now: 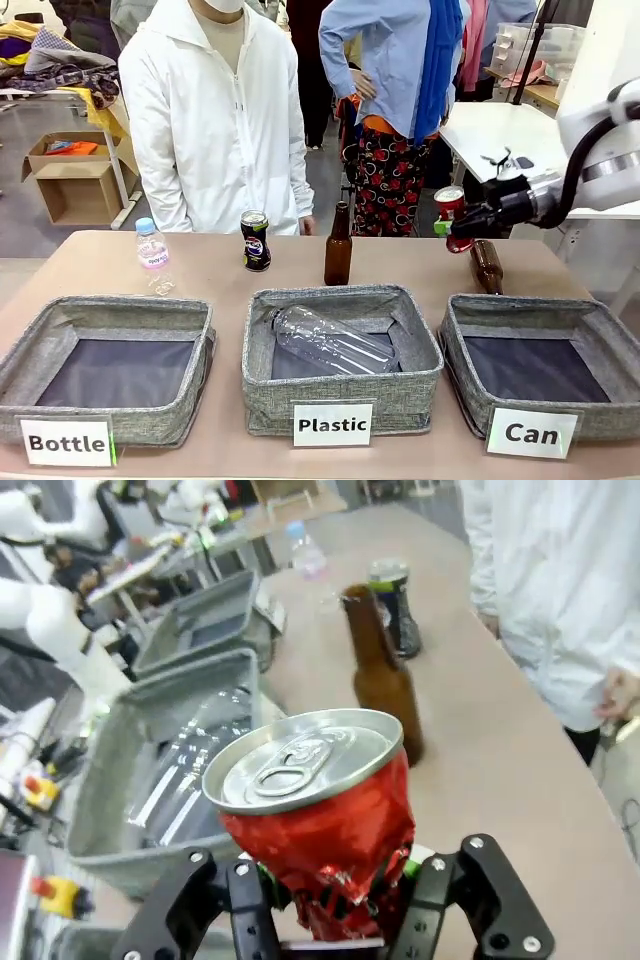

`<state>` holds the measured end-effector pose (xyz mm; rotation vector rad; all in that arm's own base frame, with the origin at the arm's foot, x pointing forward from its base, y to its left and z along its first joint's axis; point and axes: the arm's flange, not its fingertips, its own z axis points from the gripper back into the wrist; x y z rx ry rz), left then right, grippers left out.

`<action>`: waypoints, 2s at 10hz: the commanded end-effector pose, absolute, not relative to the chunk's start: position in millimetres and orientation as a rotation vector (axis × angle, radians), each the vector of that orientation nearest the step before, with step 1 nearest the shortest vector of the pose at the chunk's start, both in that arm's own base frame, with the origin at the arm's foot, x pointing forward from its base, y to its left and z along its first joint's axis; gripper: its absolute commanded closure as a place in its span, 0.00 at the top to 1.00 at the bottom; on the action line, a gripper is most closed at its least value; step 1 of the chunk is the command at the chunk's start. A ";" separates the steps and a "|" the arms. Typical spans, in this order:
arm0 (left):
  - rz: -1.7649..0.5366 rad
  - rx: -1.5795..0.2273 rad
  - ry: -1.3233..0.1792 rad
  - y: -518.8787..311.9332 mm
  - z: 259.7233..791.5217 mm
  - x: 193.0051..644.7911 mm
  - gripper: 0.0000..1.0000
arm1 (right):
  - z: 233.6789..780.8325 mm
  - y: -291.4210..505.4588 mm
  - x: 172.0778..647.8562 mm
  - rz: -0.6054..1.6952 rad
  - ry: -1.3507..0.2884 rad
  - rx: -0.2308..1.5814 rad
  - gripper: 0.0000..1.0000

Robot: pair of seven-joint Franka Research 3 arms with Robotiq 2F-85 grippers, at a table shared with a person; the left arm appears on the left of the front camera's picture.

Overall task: Sort the can waste into the basket.
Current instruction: Pick up the can waste from the table and place it in the right Fabric basket.

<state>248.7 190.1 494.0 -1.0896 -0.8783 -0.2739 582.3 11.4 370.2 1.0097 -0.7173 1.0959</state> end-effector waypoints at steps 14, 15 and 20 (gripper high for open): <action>-0.291 -1.095 -0.904 190.4 496.3 250.6 1.00 | 410.5 -18.3 419.9 1.215 0.101 0.278 0.94; -0.291 -1.095 -0.904 190.4 496.3 250.6 1.00 | 409.5 -19.5 421.5 1.198 0.100 0.278 1.00; -0.291 -1.095 -0.904 190.4 496.3 250.6 1.00 | 406.6 -20.9 430.2 1.110 0.056 0.283 1.00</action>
